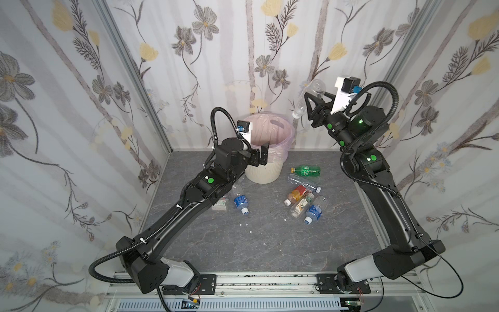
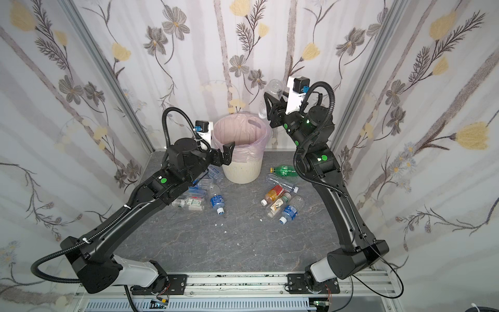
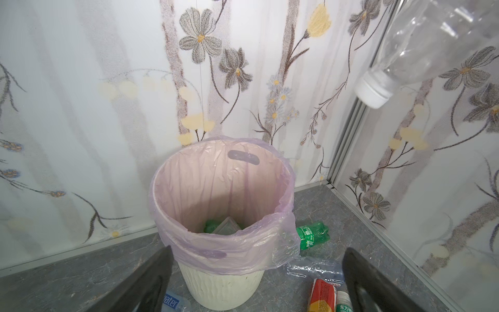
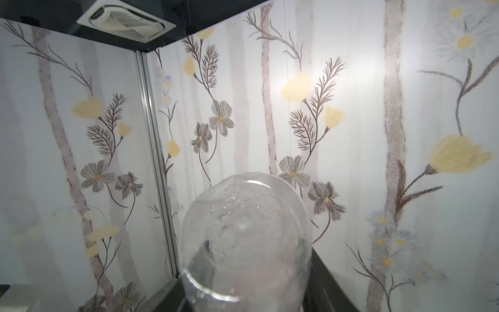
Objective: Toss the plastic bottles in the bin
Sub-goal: 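Open the right gripper over the bin to drop the clear bottle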
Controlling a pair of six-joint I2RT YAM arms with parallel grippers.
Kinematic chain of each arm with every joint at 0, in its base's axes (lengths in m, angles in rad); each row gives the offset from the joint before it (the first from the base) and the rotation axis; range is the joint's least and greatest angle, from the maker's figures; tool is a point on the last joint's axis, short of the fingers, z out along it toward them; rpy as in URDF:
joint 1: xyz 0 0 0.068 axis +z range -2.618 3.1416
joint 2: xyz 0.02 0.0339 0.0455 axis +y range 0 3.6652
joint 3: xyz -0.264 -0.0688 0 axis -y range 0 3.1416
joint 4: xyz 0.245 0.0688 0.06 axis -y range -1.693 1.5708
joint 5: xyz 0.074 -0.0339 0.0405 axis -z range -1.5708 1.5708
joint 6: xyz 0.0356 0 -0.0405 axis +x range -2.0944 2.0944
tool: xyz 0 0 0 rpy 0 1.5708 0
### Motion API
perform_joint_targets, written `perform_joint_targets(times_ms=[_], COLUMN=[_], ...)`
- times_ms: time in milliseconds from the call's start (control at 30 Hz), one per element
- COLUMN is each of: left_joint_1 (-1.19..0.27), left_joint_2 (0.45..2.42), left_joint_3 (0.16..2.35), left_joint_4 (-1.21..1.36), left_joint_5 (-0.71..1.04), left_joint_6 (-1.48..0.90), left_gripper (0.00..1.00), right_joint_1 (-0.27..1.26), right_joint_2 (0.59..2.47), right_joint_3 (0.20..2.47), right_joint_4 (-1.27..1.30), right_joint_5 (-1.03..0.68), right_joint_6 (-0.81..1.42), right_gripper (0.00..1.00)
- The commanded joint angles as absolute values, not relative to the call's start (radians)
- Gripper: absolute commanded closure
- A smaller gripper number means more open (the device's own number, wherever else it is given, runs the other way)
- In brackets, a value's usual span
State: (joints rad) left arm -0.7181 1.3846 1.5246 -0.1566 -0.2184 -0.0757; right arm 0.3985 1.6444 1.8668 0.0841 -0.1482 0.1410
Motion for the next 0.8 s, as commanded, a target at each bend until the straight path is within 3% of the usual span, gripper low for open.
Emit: perform_joint_targets(times_ms=[0, 133, 200, 300, 367, 767], left_joint_1=[-0.707, -0.691, -0.686, -0.678, -0.671, -0.646], left_joint_2=[1.359, 1.341, 1.334, 1.31, 1.293, 1.314], left_joint_3=[1.512, 1.477, 1.459, 1.427, 1.407, 1.399], left_joint_4=[-0.147, -0.146, -0.147, -0.147, -0.146, -0.146], left_joint_5=[-0.249, -0.248, -0.248, -0.248, -0.248, -0.21], left_joint_6=[-0.063, -0.081, -0.092, -0.096, -0.098, -0.129], left_gripper=[0.0, 0.0, 0.0, 0.0, 0.0, 0.0], right_joint_1=[0.406, 0.43, 0.44, 0.44, 0.439, 0.438], right_joint_2=[1.7, 1.849, 1.974, 2.107, 2.111, 1.998], right_joint_3=[1.909, 1.95, 2.01, 2.137, 2.142, 2.135], right_joint_4=[0.185, 0.152, 0.082, -0.04, -0.033, -0.189], right_joint_5=[-0.165, -0.173, -0.163, -0.197, -0.177, 0.106], right_joint_6=[0.198, 0.227, 0.232, 0.233, 0.251, 0.108], right_gripper=[0.49, 0.49, 0.44, 0.24, 0.02, 0.0])
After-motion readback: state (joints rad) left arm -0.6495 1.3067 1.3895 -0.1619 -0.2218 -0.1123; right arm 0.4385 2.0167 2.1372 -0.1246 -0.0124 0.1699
